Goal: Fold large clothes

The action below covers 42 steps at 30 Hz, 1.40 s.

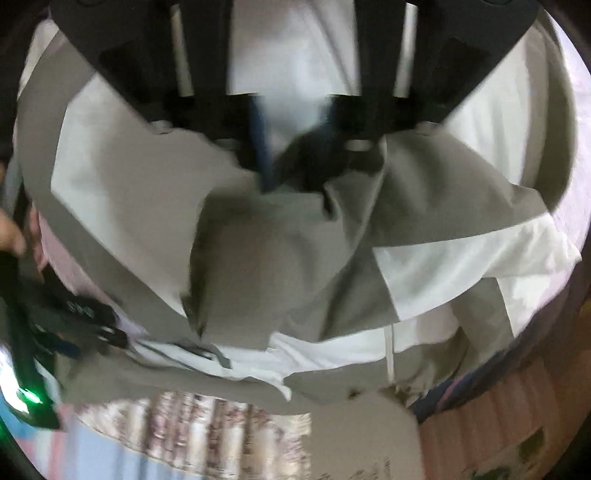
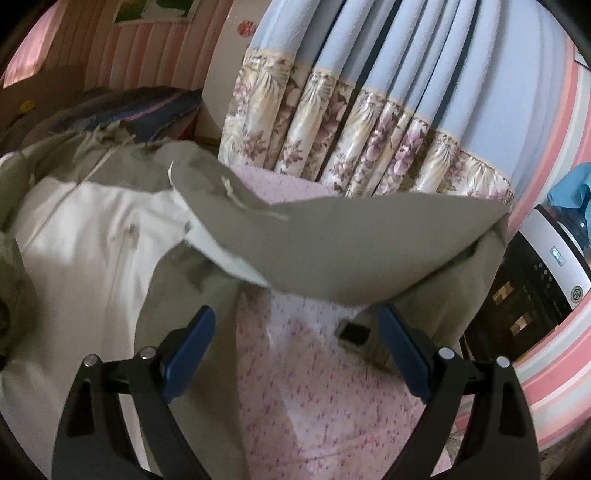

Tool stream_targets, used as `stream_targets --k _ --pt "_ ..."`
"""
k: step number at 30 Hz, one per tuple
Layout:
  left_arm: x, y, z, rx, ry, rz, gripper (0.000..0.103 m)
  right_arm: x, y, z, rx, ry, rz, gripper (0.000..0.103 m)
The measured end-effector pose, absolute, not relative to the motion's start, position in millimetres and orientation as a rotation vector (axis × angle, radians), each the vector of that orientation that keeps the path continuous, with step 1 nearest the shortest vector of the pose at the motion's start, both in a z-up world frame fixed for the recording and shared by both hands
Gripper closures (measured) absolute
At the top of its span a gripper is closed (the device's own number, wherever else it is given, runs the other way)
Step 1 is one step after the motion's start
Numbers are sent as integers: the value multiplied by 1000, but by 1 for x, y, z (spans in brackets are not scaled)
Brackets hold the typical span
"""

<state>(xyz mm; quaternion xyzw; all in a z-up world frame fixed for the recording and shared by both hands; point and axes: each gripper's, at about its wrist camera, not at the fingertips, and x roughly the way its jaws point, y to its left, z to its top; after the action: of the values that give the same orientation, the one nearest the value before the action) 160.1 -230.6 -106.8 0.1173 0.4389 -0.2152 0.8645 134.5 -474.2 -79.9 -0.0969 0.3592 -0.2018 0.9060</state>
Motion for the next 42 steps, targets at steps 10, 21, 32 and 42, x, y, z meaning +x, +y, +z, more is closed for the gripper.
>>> stream_targets --k 10,21,32,42 --pt "159 -92 -52 286 805 -344 3 114 -447 -51 -100 728 -265 13" --pt "271 30 -59 191 818 -111 3 153 -398 -77 491 954 208 22" --pt "286 86 -30 -20 731 -49 3 169 -338 50 -186 414 110 82" --pt "283 111 -38 -19 764 16 3 75 -457 -64 -486 708 -7 37"
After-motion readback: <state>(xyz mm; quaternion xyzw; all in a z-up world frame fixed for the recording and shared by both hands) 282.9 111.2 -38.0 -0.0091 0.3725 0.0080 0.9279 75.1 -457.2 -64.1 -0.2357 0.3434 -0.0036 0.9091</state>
